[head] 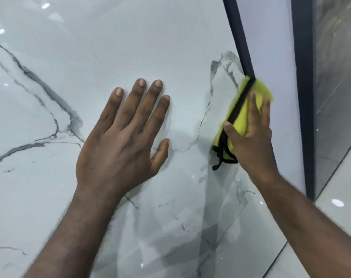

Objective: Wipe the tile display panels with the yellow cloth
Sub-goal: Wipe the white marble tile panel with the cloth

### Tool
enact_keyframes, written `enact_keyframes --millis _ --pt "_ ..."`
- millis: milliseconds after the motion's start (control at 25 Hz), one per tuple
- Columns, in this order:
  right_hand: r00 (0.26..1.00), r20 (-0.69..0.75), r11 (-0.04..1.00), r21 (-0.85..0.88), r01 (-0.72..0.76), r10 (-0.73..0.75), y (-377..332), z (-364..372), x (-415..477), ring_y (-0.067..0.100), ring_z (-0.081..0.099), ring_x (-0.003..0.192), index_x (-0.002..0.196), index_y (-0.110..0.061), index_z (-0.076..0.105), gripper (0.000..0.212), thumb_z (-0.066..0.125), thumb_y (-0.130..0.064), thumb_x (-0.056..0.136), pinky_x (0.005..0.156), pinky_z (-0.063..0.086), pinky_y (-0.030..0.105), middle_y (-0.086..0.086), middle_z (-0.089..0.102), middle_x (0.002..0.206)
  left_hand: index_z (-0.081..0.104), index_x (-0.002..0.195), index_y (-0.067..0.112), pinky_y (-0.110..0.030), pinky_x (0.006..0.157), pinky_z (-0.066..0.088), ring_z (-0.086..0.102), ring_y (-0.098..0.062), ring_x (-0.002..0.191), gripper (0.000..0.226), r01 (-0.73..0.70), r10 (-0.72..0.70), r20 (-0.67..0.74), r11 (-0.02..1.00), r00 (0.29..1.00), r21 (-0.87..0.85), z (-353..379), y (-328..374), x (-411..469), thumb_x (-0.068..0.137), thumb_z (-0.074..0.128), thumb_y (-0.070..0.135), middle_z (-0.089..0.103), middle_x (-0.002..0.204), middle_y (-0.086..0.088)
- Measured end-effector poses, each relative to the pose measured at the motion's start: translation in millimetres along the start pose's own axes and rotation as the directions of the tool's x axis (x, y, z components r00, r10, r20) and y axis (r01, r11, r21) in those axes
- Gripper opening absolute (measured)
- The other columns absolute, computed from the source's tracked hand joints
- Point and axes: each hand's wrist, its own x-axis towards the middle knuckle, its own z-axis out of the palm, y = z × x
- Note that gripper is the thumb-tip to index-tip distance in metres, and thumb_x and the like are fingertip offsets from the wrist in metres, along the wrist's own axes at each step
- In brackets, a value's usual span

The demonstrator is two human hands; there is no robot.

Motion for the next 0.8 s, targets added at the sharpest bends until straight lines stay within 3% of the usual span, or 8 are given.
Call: enact_keyframes --millis 80,200,280,360,440,640,720,800 --pt "0.998 0.015 0.998 -0.014 -0.057 0.057 5 11 -25 0.023 0.015 0.161 0.169 -0.042 0.013 0.089 0.069 -0.041 0.100 0.130 0.021 0.053 -0.003 -0.010 0.178 0.026 0.172 0.011 -0.053 0.136 0.015 0.016 -0.030 0.167 0.071 -0.003 0.003 -0.007 1.000 1.000 -0.014 -1 0 2 0.111 0.040 0.046 0.018 0.180 -0.010" --pt "0.970 0.106 0.975 0.036 0.217 -0.220 -18 18 -39 0.009 0.010 0.159 0.167 -0.047 0.015 0.093 0.075 -0.038 0.097 0.127 0.018 0.037 -0.019 -0.015 0.175 0.027 0.172 0.010 -0.054 0.135 0.016 0.017 -0.031 0.167 0.071 -0.001 0.001 -0.008 1.000 1.000 -0.007 1 0 2 0.112 0.040 0.046 0.019 0.180 -0.011" --pt "0.946 0.067 0.949 0.011 0.316 -0.316 -20 14 -20 0.005 0.006 0.159 0.167 -0.046 0.017 0.093 0.076 -0.037 0.096 0.127 0.018 0.034 -0.023 -0.013 0.173 0.029 0.171 0.010 -0.055 0.135 0.018 0.019 -0.031 0.166 0.070 -0.002 0.001 -0.030 1.000 1.000 -0.005 1 0 0 0.111 0.041 0.045 0.021 0.179 -0.011" --pt "0.991 -0.035 0.992 -0.001 0.126 -0.126 -2 9 -2 0.012 0.011 0.161 0.168 -0.043 0.018 0.091 0.074 -0.039 0.096 0.130 0.018 0.042 -0.012 -0.007 0.177 0.031 0.170 0.010 -0.055 0.135 0.019 0.021 -0.032 0.166 0.070 0.000 -0.001 -0.045 1.000 0.999 -0.014 2 -1 2 0.111 0.043 0.044 0.022 0.179 -0.011" --pt "0.995 -0.024 0.994 0.038 -0.100 0.101 7 10 -16 0.021 0.014 0.161 0.169 -0.039 0.016 0.092 0.073 -0.037 0.098 0.132 0.014 0.043 -0.003 -0.006 0.179 0.032 0.170 0.010 -0.055 0.135 0.019 0.021 -0.032 0.166 0.070 0.006 -0.007 -0.034 1.000 0.999 -0.023 1 1 2 0.110 0.043 0.044 0.022 0.179 -0.012" --pt "0.941 0.085 0.944 0.012 0.328 -0.328 -22 13 -21 0.000 0.004 0.159 0.167 -0.044 0.019 0.093 0.077 -0.034 0.095 0.127 0.016 0.029 -0.021 -0.010 0.173 0.028 0.171 0.009 -0.055 0.135 0.015 0.017 -0.033 0.167 0.070 -0.014 0.013 -0.010 1.000 1.000 -0.003 1 0 2 0.111 0.039 0.045 0.019 0.180 -0.012" --pt "0.978 -0.032 0.979 0.006 0.204 -0.204 -5 11 -6 -0.005 0.004 0.158 0.168 -0.038 0.022 0.092 0.074 -0.036 0.093 0.130 0.013 0.029 -0.010 -0.004 0.177 0.029 0.171 0.009 -0.055 0.135 0.015 0.017 -0.033 0.167 0.070 -0.005 0.005 -0.013 1.000 1.000 -0.003 1 1 3 0.111 0.039 0.045 0.019 0.180 -0.012" --pt "0.996 -0.052 0.995 0.072 -0.069 0.072 7 14 -15 0.008 0.009 0.162 0.169 -0.036 0.019 0.092 0.070 -0.036 0.093 0.132 0.016 0.046 -0.002 -0.003 0.178 0.029 0.171 0.009 -0.055 0.135 0.015 0.018 -0.033 0.167 0.070 -0.001 0.001 -0.012 1.000 1.000 -0.001 0 1 2 0.111 0.039 0.045 0.020 0.180 -0.013"
